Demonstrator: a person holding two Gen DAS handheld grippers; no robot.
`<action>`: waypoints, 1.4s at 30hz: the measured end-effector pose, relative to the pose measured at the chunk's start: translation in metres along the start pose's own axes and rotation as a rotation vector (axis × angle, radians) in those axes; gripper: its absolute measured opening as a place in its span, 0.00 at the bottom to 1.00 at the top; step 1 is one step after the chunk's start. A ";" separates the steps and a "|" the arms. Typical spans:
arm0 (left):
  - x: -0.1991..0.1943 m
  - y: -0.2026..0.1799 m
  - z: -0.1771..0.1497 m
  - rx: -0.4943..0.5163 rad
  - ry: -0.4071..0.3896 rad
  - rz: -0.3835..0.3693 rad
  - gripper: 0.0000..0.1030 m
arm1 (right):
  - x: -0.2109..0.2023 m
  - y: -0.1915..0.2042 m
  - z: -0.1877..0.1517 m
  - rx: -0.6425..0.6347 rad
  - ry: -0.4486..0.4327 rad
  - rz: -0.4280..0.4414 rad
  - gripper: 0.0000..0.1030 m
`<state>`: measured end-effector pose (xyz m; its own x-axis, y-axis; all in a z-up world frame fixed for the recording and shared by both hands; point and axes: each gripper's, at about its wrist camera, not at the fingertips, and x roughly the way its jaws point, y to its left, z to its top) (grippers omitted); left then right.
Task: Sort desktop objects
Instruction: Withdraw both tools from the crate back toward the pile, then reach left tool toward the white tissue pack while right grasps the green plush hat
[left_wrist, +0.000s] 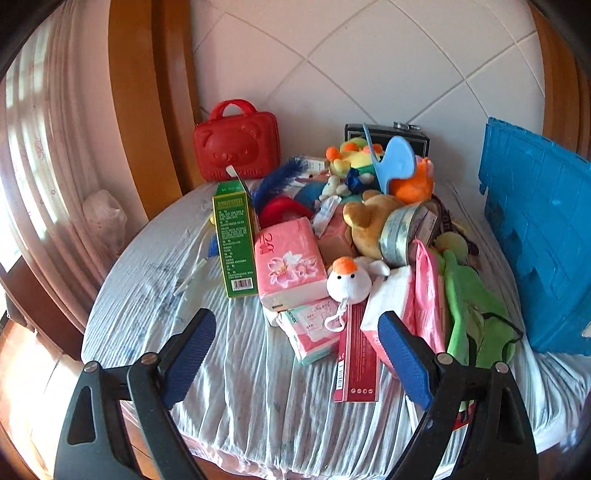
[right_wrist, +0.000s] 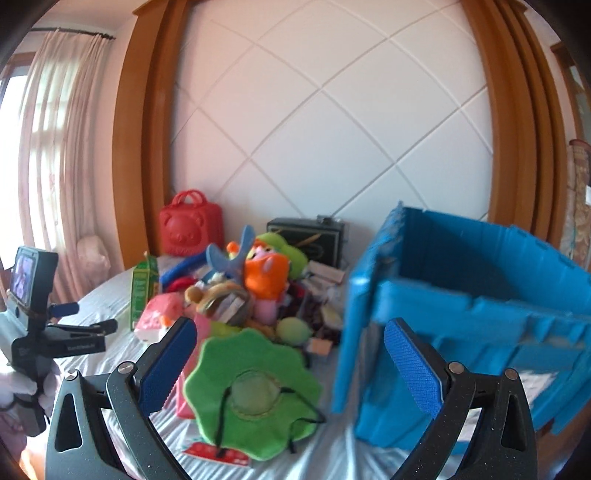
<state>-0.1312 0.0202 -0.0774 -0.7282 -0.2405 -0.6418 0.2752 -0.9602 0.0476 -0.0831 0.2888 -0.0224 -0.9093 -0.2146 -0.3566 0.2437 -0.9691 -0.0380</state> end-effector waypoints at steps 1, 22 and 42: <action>0.006 0.002 -0.003 0.002 0.013 -0.022 0.88 | 0.009 0.010 -0.006 -0.005 0.017 -0.001 1.00; 0.091 -0.048 -0.020 0.180 0.155 -0.282 0.88 | 0.121 0.036 -0.103 0.185 0.429 -0.063 0.85; 0.122 -0.069 -0.017 0.164 0.159 -0.420 0.59 | 0.167 0.049 -0.136 0.158 0.533 -0.001 0.76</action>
<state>-0.2284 0.0598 -0.1725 -0.6467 0.1856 -0.7398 -0.1346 -0.9825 -0.1288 -0.1766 0.2219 -0.2106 -0.6026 -0.1626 -0.7813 0.1520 -0.9845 0.0877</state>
